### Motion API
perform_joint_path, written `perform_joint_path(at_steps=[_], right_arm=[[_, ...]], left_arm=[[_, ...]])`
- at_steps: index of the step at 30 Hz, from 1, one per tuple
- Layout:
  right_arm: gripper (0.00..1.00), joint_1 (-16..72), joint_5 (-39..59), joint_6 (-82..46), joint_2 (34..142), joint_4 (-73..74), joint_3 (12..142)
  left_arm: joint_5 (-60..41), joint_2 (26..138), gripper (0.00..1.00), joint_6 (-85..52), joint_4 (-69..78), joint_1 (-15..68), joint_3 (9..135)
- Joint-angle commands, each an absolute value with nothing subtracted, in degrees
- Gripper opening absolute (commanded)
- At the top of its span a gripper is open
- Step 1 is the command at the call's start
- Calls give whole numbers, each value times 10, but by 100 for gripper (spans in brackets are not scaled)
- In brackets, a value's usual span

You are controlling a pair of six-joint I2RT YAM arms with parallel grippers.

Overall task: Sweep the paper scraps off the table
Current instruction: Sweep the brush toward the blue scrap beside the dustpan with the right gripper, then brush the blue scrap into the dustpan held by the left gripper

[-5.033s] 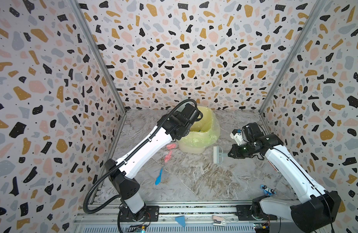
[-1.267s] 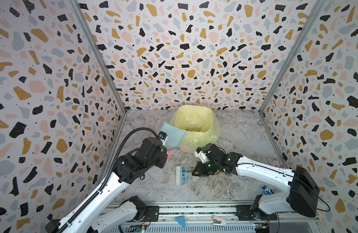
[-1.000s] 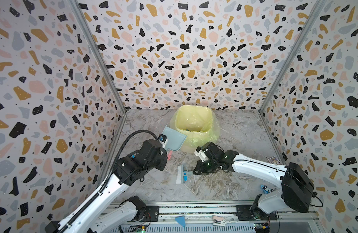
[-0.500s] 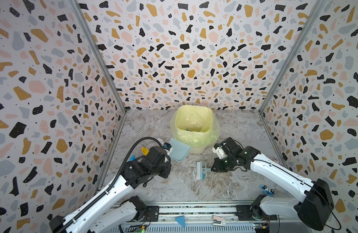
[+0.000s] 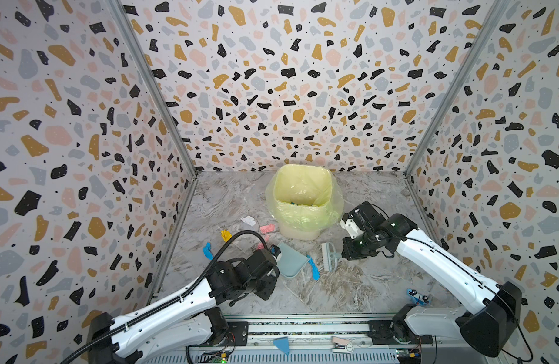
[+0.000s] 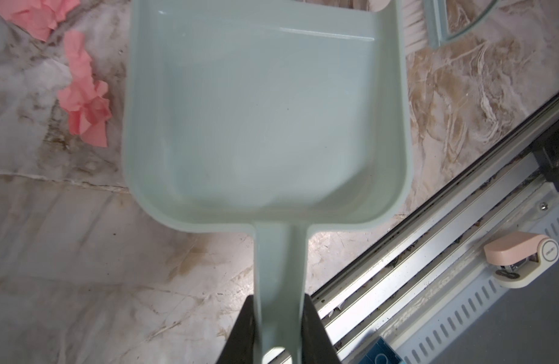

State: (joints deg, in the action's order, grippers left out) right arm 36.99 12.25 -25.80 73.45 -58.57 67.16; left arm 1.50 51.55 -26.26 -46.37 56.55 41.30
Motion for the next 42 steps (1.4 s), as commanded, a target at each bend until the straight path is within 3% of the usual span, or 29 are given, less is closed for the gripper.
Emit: perform_joint_path(at_steps=[1, 11, 19, 42], right_arm=[[0, 387, 77, -232, 752, -628, 705], [0, 464, -18, -195, 861, -707, 823], [0, 489, -32, -173, 925, -715, 874], [0, 521, -20, -170, 980, -711, 918]], left_arm=[[17, 528, 21, -285, -442, 585, 400], [22, 570, 22, -269, -475, 609, 404], [17, 589, 22, -265, -470, 620, 393], [-7, 672, 22, -220, -445, 623, 410]])
